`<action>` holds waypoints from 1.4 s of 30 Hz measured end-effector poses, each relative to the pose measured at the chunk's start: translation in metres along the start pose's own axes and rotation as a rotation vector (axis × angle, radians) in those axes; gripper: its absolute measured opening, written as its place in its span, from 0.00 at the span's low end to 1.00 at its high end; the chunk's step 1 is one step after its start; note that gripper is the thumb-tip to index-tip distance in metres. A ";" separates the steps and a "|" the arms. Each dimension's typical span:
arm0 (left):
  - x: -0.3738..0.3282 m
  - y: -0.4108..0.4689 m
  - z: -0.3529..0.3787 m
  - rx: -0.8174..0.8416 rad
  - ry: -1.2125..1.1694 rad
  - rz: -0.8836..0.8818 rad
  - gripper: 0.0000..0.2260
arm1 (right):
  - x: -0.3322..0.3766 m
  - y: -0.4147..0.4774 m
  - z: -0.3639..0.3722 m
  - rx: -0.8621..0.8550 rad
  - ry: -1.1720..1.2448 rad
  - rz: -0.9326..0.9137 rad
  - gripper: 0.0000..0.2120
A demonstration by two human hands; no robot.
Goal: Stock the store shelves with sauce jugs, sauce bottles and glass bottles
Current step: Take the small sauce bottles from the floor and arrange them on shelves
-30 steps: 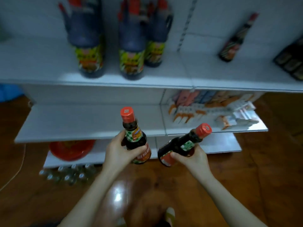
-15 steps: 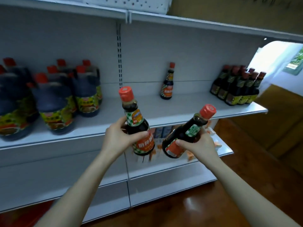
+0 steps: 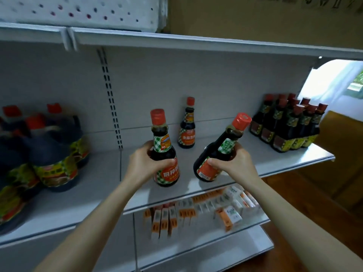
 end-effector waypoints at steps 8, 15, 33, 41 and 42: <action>0.026 0.062 0.034 0.050 0.087 -0.059 0.21 | -0.027 0.076 0.007 0.000 -0.097 0.009 0.22; 0.039 0.081 0.047 0.007 0.095 -0.096 0.23 | -0.046 0.128 0.025 0.145 -0.185 0.058 0.21; 0.046 0.077 0.056 -0.078 0.125 -0.188 0.25 | -0.038 0.169 0.059 0.627 -0.099 -0.037 0.20; 0.046 0.077 0.058 -0.104 0.125 -0.194 0.25 | -0.015 0.180 0.045 0.480 0.025 -0.194 0.19; 0.046 0.076 0.058 -0.107 0.127 -0.192 0.25 | -0.014 0.179 0.044 0.420 -0.015 -0.210 0.20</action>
Point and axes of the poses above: each hand's wrist, its own y-axis towards the middle knuckle, its own z-axis out of the palm, x = y × z, the point moved 7 cm from there along y, towards the middle knuckle, and after that the axes turned 3 degrees about z, right-handed, at the moved point
